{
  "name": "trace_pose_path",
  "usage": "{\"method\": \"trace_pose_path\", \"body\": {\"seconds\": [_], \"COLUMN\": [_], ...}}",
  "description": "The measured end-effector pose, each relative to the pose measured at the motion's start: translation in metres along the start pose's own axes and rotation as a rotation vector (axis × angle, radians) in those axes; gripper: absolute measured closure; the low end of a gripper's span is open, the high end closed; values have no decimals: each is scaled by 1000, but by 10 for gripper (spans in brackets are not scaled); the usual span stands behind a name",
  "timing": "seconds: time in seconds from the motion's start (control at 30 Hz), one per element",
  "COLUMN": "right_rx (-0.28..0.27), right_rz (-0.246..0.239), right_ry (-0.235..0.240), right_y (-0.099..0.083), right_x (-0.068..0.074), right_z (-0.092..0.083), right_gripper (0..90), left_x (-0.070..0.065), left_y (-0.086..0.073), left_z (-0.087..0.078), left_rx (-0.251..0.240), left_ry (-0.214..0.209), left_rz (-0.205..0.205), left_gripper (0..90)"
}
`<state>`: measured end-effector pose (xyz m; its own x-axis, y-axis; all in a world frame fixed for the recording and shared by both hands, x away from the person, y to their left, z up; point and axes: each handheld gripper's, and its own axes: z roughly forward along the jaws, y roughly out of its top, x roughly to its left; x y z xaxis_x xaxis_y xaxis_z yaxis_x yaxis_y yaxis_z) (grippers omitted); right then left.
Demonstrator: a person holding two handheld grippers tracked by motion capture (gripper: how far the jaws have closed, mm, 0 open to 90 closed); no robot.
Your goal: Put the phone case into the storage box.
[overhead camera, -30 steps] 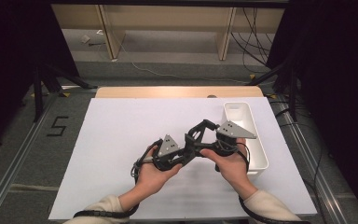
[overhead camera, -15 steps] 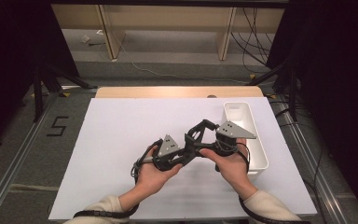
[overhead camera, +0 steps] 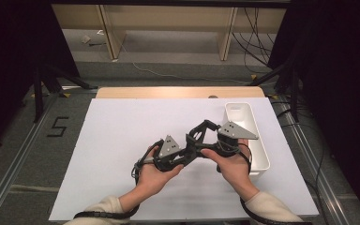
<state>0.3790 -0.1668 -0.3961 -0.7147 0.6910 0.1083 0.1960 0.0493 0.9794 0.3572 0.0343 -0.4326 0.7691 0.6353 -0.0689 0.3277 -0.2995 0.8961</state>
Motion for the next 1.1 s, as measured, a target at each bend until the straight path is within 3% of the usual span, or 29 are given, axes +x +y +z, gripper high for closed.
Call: {"method": "trace_pose_path", "body": {"seconds": [0.17,0.4,0.57,0.67,0.83,1.1], "right_rx": [3,-14,-18,-25,-26,-35], "right_rz": [4,5,6,5,4,8], "right_ry": [4,-2,-8,-14,-22,-32], "right_y": [1,3,5,6,8,9], "right_x": [0,-1,-3,-4,-6,-9], "right_z": [-1,-3,-5,-6,-8,-10], "right_gripper": [146,146,146,147,147,147], "left_x": [0,2,3,3,8,14], "left_y": [1,2,3,3,0,-2], "left_z": [0,-1,-4,-7,-11,-22], "left_rx": [-1,0,-22,-15,10,18], "left_ry": [-6,-20,-59,-70,-77,-58], "left_rz": [11,44,53,65,70,95], "left_gripper": [775,620,383,222,39,0]}}
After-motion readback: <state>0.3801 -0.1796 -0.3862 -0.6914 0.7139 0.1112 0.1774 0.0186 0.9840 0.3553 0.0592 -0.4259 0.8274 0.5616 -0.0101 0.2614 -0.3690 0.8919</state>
